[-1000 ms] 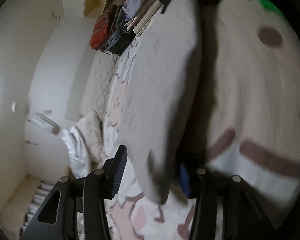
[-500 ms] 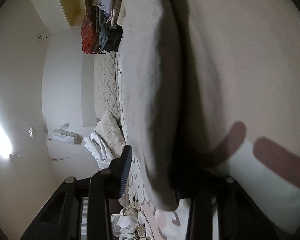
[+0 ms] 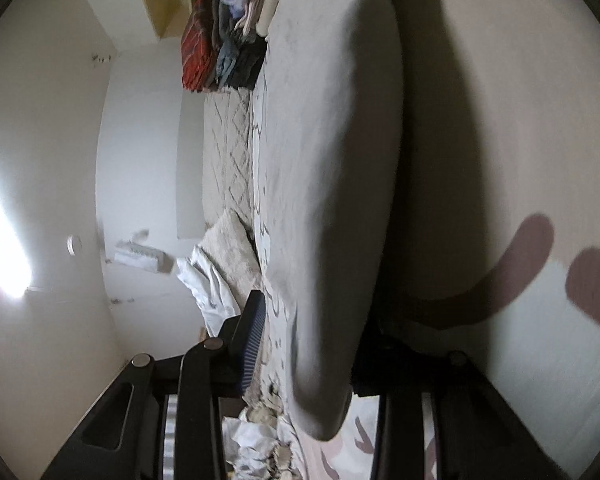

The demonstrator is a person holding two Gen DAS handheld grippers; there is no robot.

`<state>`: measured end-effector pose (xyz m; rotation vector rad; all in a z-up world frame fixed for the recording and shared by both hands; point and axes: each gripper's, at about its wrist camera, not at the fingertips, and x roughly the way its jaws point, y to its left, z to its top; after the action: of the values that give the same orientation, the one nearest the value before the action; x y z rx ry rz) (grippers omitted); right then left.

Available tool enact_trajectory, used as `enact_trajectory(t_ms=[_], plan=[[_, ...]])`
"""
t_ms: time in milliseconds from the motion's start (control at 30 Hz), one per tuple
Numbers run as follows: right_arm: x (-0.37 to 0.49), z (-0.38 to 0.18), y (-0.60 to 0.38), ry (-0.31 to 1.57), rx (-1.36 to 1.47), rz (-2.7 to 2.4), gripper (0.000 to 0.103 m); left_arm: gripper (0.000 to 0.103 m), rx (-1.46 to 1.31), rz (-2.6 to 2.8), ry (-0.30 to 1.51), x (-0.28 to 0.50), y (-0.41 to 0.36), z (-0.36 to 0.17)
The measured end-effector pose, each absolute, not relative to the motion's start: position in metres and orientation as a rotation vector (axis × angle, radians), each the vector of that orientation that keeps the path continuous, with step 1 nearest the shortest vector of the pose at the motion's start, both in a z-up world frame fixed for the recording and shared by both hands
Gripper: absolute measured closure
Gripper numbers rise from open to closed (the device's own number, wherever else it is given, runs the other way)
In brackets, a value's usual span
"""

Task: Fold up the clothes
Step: 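Grasp the folded beige shirt with both grippers and lift it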

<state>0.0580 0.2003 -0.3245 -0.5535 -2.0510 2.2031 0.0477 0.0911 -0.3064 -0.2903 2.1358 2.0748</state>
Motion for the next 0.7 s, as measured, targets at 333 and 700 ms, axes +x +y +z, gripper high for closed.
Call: enact_trajectory(t_ms=[333,700], plan=[[0.066,-0.326,0.203,-2.037,-0.549,2.193,0.076,0.079,-0.368,2.051,2.158,0.053,0.099,-0.32],[0.066,-0.317,0.209,-2.11,-0.739,2.302,0.09,0.095,-0.495,2.022,1.993,0.045,0.091,-0.314]])
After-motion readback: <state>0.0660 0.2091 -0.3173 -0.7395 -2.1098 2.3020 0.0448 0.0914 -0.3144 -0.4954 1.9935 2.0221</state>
